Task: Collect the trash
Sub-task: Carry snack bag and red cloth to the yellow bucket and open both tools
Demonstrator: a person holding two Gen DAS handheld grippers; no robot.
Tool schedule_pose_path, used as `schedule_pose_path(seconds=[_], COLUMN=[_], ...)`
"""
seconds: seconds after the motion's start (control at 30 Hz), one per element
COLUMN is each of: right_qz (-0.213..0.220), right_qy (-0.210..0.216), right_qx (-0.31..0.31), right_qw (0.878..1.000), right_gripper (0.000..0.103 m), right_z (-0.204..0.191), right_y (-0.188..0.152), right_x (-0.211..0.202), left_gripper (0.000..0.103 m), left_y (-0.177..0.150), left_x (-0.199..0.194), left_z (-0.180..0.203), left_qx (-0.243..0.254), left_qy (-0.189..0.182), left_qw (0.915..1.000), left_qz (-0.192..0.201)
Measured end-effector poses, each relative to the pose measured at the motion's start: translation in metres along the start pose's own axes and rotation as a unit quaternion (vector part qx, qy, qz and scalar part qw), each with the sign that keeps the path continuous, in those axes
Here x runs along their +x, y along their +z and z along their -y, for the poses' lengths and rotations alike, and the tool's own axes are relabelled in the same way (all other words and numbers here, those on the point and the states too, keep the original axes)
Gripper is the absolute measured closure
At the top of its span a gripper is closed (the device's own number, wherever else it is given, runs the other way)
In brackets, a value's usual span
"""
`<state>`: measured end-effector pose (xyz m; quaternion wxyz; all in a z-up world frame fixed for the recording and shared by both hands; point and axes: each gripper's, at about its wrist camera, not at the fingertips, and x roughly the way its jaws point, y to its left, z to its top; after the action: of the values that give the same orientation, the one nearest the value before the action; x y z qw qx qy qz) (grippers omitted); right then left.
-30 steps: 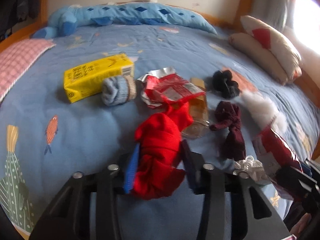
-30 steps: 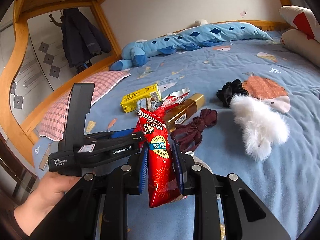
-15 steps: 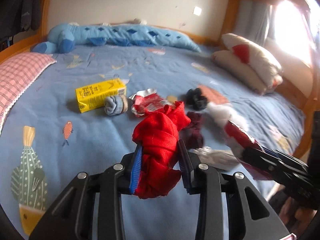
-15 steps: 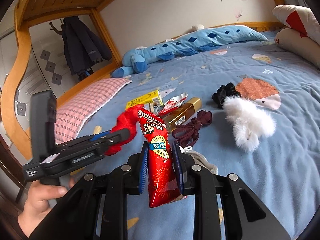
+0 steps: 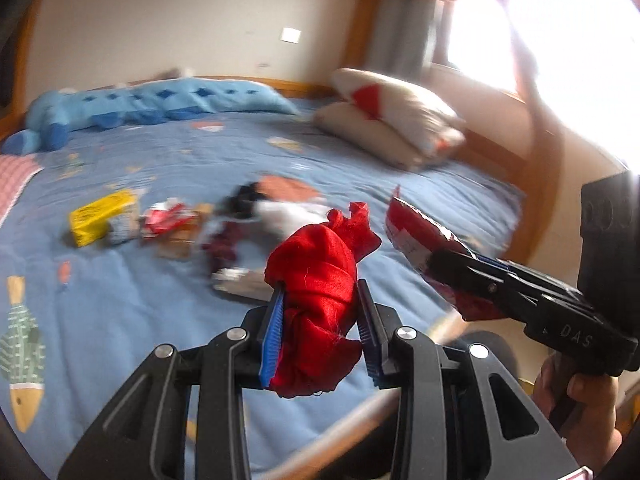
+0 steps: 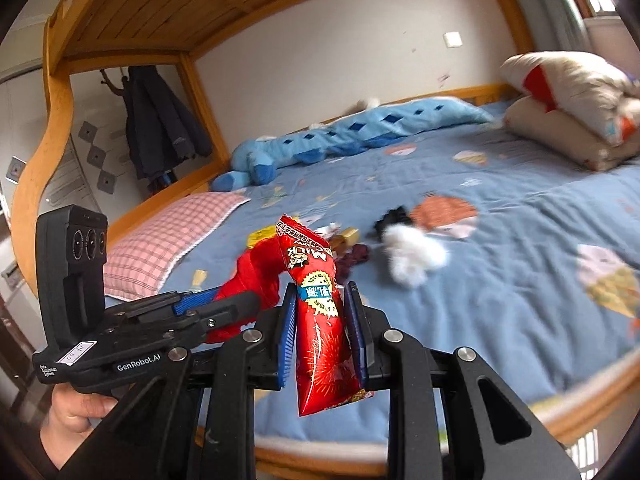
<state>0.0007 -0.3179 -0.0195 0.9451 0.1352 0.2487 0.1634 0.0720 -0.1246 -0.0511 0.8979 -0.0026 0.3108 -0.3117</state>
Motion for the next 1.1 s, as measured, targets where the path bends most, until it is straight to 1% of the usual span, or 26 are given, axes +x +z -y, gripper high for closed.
schedule_pose_path(seconds=[0.13, 0.23, 0.3, 0.4, 0.43, 0.53, 0.6, 0.63, 0.7, 0.77, 0.8, 0.83, 0.9, 0.93, 1.0, 1.1], right_qz=[0.008, 0.013, 0.014, 0.010, 0.009, 0.000, -0.005, -0.011, -0.020, -0.027, -0.030, -0.032, -0.038, -0.042, -0.049, -0.063], right_qy=[-0.042, -0.078, -0.098, -0.135, -0.143, -0.189, -0.209, -0.221, -0.242, -0.259, -0.268, -0.273, -0.287, -0.292, -0.299, -0.313], right_qx=[0.007, 0.022, 0.031, 0.054, 0.061, 0.092, 0.111, 0.126, 0.140, 0.154, 0.162, 0.168, 0.185, 0.195, 0.209, 0.226], right_qw=[0.999, 0.997, 0.995, 0.989, 0.988, 0.978, 0.972, 0.967, 0.960, 0.953, 0.949, 0.947, 0.939, 0.935, 0.930, 0.920], right_gripper=[0.080, 0.080, 0.080, 0.080, 0.080, 0.080, 0.080, 0.080, 0.080, 0.080, 0.080, 0.080, 0.080, 0.080, 0.080, 0.080], right_z=[0.016, 0.031, 0.039, 0.055, 0.059, 0.076, 0.084, 0.089, 0.095, 0.099, 0.102, 0.103, 0.108, 0.110, 0.113, 0.116], right_y=[-0.014, -0.028, -0.036, -0.056, -0.061, -0.085, -0.098, -0.108, -0.122, -0.135, -0.142, -0.146, -0.160, -0.167, -0.178, -0.195], right_x=[-0.043, -0.080, -0.098, -0.132, -0.140, -0.177, -0.195, -0.207, -0.226, -0.241, -0.249, -0.254, -0.266, -0.271, -0.277, -0.285], left_gripper=[0.069, 0.069, 0.069, 0.069, 0.069, 0.069, 0.069, 0.069, 0.069, 0.069, 0.069, 0.069, 0.069, 0.069, 0.069, 0.069], left_y=[-0.007, -0.013, -0.019, -0.031, -0.037, -0.052, -0.062, -0.071, -0.085, -0.096, -0.100, -0.106, -0.117, -0.123, -0.133, -0.152], left_x=[0.011, 0.018, 0.023, 0.030, 0.033, 0.042, 0.047, 0.049, 0.052, 0.054, 0.054, 0.056, 0.056, 0.057, 0.062, 0.072], left_z=[0.043, 0.076, 0.098, 0.135, 0.149, 0.184, 0.204, 0.219, 0.240, 0.257, 0.262, 0.271, 0.284, 0.292, 0.303, 0.315], left_qx=[0.026, 0.049, 0.064, 0.091, 0.102, 0.128, 0.139, 0.151, 0.170, 0.183, 0.187, 0.198, 0.212, 0.218, 0.225, 0.234], left_qy=[-0.053, -0.086, -0.105, -0.147, -0.162, -0.202, -0.224, -0.241, -0.259, -0.273, -0.277, -0.284, -0.290, -0.296, -0.302, -0.313], left_qw=[0.9981, 0.9946, 0.9915, 0.9829, 0.9788, 0.9656, 0.9567, 0.9488, 0.9385, 0.9291, 0.9258, 0.9199, 0.9127, 0.9072, 0.9005, 0.8852], left_qz=[-0.020, -0.031, -0.040, -0.063, -0.073, -0.103, -0.122, -0.137, -0.153, -0.170, -0.176, -0.184, -0.195, -0.204, -0.217, -0.253])
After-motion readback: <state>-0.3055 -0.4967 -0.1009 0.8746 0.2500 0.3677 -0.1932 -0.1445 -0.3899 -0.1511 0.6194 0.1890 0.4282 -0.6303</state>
